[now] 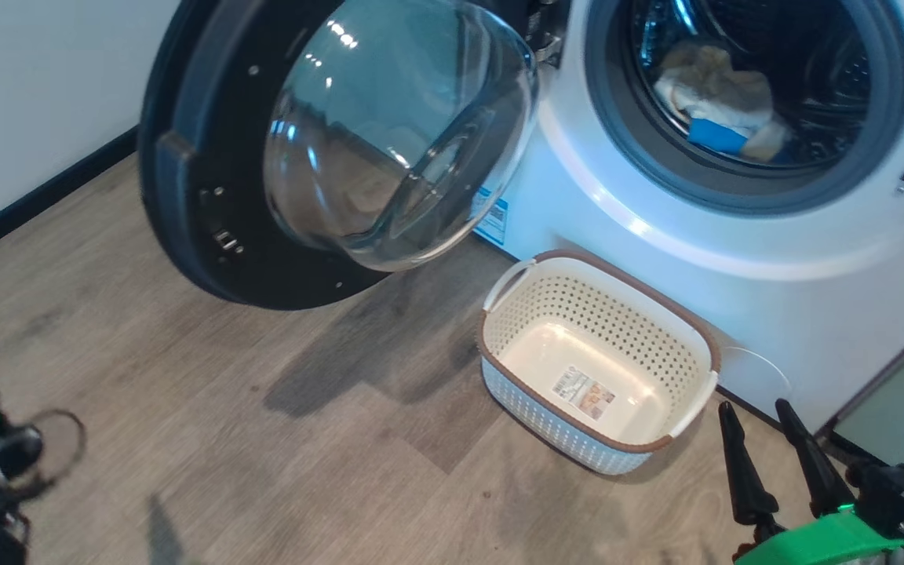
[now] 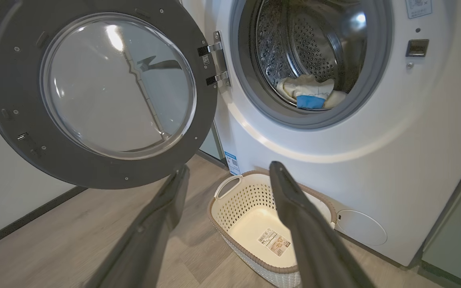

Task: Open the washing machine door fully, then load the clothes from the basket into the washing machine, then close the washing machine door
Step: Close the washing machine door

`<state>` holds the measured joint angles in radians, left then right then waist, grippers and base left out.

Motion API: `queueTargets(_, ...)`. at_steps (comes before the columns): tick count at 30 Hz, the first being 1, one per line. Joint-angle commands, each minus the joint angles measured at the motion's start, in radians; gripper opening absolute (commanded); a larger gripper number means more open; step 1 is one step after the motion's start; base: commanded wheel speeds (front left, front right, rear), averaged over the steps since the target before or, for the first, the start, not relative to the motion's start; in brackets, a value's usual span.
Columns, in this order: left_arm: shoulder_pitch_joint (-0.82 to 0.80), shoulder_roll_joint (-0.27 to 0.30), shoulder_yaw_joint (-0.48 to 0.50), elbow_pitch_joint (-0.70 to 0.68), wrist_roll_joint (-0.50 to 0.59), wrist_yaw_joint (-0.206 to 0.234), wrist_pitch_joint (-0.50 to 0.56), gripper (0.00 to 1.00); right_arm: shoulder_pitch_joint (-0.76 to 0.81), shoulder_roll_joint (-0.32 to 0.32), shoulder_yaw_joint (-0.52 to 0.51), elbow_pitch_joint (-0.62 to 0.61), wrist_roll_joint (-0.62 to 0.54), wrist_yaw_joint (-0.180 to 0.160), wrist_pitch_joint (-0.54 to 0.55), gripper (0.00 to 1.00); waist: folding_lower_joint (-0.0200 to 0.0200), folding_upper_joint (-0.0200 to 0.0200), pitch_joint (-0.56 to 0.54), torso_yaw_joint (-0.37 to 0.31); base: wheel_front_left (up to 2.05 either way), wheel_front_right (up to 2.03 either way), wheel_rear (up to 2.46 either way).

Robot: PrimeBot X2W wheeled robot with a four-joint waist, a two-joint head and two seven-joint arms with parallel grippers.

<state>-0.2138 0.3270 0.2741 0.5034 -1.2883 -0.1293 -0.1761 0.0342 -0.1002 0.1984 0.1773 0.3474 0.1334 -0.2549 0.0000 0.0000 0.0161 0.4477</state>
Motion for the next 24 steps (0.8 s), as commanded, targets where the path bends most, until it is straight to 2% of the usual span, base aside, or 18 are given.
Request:
queueTargets(1,-0.081,0.066,0.055,-0.005,-0.049,-0.001,0.026,0.0,-0.03,-0.021,0.018,-0.028,0.003,-0.003,-0.007,1.0,0.0,0.0,0.001,-0.018,0.0,0.0,0.0)
queueTargets(6,-0.182,0.141,0.118,0.095,-0.181,-0.001,0.105,0.0,-0.028,-0.03,0.02,-0.03,0.002,-0.003,-0.007,1.0,0.0,0.0,0.013,-0.049,0.0,0.0,0.0)
queueTargets(12,-0.319,0.218,0.144,0.242,-0.257,-0.001,0.202,0.0,-0.033,-0.047,0.021,-0.037,0.0,-0.003,-0.007,1.0,0.0,0.0,0.04,-0.068,0.0,0.0,0.0)
queueTargets(18,-0.459,0.284,0.124,0.374,-0.275,0.001,0.29,0.0,-0.048,-0.066,0.027,-0.037,0.001,-0.003,-0.007,1.0,0.0,0.0,0.063,-0.075,0.0,0.0,0.0)
queueTargets(24,-0.579,0.324,0.084,0.474,-0.266,0.002,0.368,0.0,-0.054,-0.083,0.025,-0.039,-0.001,-0.003,-0.007,1.0,0.0,0.0,0.084,-0.077,0.0,0.0,0.0)
